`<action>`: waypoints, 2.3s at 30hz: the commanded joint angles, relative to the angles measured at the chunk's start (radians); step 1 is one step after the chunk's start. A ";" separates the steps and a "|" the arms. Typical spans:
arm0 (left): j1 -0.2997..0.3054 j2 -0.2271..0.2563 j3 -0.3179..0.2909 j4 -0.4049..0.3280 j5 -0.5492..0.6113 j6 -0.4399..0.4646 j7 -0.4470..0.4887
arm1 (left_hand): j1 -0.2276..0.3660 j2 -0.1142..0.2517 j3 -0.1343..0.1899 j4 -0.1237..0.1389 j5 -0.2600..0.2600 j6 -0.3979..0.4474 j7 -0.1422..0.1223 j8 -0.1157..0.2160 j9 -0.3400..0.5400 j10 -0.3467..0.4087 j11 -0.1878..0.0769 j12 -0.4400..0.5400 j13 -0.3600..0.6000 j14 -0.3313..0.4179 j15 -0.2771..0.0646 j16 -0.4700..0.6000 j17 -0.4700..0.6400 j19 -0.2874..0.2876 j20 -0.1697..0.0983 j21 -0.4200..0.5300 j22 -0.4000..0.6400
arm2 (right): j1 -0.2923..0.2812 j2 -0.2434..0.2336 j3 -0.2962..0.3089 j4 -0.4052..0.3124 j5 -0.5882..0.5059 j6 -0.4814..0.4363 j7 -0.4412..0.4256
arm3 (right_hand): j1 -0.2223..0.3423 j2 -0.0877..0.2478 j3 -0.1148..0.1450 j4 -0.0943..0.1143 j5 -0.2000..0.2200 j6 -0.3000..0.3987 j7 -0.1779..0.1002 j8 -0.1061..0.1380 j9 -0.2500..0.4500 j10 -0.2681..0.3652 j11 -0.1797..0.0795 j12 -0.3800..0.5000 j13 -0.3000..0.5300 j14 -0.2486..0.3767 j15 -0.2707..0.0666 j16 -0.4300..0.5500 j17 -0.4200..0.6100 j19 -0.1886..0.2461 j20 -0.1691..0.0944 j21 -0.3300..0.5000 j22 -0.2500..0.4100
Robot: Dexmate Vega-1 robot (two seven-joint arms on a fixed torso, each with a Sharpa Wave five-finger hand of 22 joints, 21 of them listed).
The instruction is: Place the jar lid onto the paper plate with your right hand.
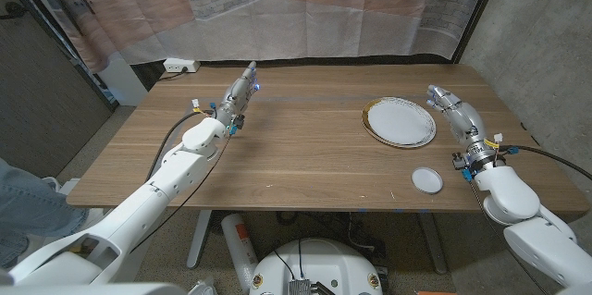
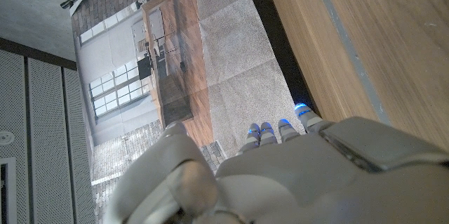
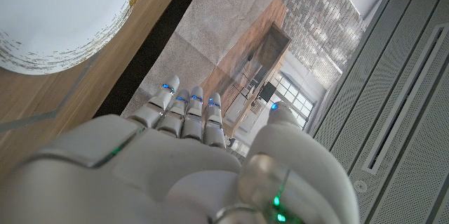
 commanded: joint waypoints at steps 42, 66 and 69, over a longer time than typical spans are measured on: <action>-0.040 -0.012 0.023 0.027 0.015 0.006 -0.026 | 0.020 0.009 0.005 -0.013 -0.007 0.016 -0.002 -0.003 0.003 0.015 -0.002 0.001 0.003 -0.016 0.004 -0.001 0.006 -0.142 -0.035 -0.015 0.006 | -0.146 0.062 0.087 -0.069 -0.050 0.005 0.005 | 0.021 0.007 0.006 -0.017 -0.007 0.007 -0.014 0.002 0.002 0.013 -0.002 -0.002 0.006 0.014 -0.002 -0.002 0.005 0.016 -0.024 -0.014 0.005; -0.033 -0.014 0.029 0.014 0.020 0.008 -0.021 | 0.026 0.013 0.005 -0.017 -0.010 0.016 -0.002 -0.006 0.003 0.010 -0.004 -0.003 0.003 -0.019 0.004 -0.004 0.006 -0.143 -0.035 -0.024 0.006 | -0.237 0.107 0.148 -0.118 -0.131 0.011 -0.007 | 0.023 0.006 0.006 -0.021 -0.008 0.009 -0.018 0.002 0.003 0.016 -0.009 -0.002 0.006 0.015 -0.002 -0.003 0.006 0.019 -0.024 -0.022 0.005; -0.033 -0.014 0.029 0.013 0.019 0.009 -0.020 | 0.026 0.013 0.005 -0.017 -0.011 0.016 -0.001 -0.006 0.003 0.011 -0.005 -0.003 0.003 -0.018 0.004 -0.004 0.006 -0.143 -0.034 -0.025 0.006 | -0.241 0.111 0.151 -0.121 -0.141 0.007 -0.007 | 0.024 0.005 0.006 -0.022 -0.008 0.009 -0.018 0.002 0.003 0.017 -0.008 -0.002 0.006 0.015 -0.002 -0.004 0.006 0.020 -0.023 -0.023 0.005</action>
